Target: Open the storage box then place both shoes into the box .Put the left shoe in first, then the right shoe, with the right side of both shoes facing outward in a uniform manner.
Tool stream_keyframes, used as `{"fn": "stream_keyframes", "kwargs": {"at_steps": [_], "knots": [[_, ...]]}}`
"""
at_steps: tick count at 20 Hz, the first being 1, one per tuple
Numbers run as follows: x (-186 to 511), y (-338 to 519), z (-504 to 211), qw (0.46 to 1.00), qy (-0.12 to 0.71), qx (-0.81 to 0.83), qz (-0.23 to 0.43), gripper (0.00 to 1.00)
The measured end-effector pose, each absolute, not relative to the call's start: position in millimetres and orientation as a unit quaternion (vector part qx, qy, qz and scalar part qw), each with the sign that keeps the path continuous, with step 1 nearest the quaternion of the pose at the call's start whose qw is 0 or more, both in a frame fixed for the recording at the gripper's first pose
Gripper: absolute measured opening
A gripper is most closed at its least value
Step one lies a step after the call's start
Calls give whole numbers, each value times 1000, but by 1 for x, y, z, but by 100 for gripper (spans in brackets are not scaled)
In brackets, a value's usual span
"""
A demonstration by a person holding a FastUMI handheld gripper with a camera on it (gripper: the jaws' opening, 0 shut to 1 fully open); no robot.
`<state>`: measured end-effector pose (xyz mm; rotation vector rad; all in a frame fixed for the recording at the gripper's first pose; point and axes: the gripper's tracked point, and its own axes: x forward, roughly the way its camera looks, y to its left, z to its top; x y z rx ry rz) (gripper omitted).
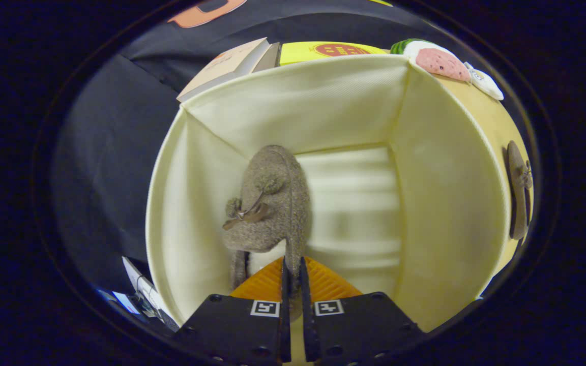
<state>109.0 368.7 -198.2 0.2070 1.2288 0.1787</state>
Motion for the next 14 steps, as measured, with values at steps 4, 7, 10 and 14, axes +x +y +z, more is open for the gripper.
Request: {"fn": "stream_keyframes", "kwargs": {"at_steps": [4,7,10,14], "knots": [[105,362,-161,819,554,87,119,57],[94,352,-123,827,535,75,154,86],[83,332,-83,841,507,64,178,90],[74,280,-47,856,482,64,176,89]]}}
